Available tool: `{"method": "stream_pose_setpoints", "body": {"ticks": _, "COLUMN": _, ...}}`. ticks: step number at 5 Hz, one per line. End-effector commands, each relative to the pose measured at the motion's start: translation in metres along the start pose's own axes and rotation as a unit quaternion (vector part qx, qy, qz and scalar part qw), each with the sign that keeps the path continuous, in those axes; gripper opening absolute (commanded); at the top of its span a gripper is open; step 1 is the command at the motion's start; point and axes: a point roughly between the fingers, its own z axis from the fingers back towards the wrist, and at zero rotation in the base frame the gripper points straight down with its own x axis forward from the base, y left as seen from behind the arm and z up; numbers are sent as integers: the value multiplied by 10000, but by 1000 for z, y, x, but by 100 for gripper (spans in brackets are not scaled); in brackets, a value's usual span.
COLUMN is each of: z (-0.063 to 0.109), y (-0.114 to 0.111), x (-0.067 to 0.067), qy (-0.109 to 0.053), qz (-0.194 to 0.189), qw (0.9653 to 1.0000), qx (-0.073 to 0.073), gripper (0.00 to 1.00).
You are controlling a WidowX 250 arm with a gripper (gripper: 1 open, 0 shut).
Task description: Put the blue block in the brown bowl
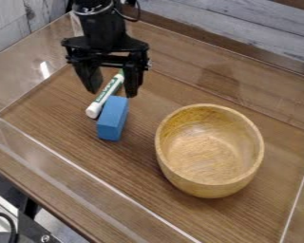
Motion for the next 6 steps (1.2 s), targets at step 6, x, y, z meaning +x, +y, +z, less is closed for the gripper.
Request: {"method": "stream_pose_setpoints", "body": {"ticks": 6, "z": 2, "y": 8, "x": 7, "qy": -180, "qz": 248, "qw": 9995, "qx": -85, "gripper": 100}}
